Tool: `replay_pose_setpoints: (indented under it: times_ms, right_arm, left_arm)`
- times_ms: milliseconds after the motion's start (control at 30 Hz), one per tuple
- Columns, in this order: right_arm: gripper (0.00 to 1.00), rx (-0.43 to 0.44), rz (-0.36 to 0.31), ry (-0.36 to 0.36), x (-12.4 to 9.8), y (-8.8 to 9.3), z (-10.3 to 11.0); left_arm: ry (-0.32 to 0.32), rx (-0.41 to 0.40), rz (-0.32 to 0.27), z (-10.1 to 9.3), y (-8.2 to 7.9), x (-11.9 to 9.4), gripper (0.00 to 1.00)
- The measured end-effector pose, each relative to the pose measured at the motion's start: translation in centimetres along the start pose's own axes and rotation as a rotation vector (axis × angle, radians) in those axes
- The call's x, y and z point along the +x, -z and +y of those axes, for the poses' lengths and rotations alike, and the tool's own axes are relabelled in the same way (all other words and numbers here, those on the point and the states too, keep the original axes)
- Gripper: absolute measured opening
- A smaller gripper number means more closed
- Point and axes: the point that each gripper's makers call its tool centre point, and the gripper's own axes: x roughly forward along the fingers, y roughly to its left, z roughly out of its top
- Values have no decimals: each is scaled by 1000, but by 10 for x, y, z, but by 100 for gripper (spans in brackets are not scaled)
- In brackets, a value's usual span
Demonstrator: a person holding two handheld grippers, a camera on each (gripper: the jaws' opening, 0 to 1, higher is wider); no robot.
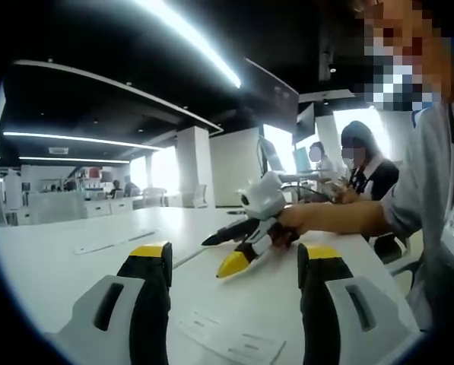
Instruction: Locate the socket holder cover, grip the socket holder cover, clip it into the socket holder slot.
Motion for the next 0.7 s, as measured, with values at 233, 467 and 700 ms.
replay_pose_setpoints:
  times_ms: [233, 467, 700]
  right_arm:
    - [94, 4, -2, -3, 1, -1, 0]
    - [94, 6, -2, -5, 1, -1, 0]
    - [94, 5, -2, -10, 2, -1, 0]
  left_arm:
    - [0, 2, 0, 0, 0, 0, 66]
    - [0, 2, 0, 1, 0, 1, 66]
    - [1, 5, 3, 1, 1, 1, 66]
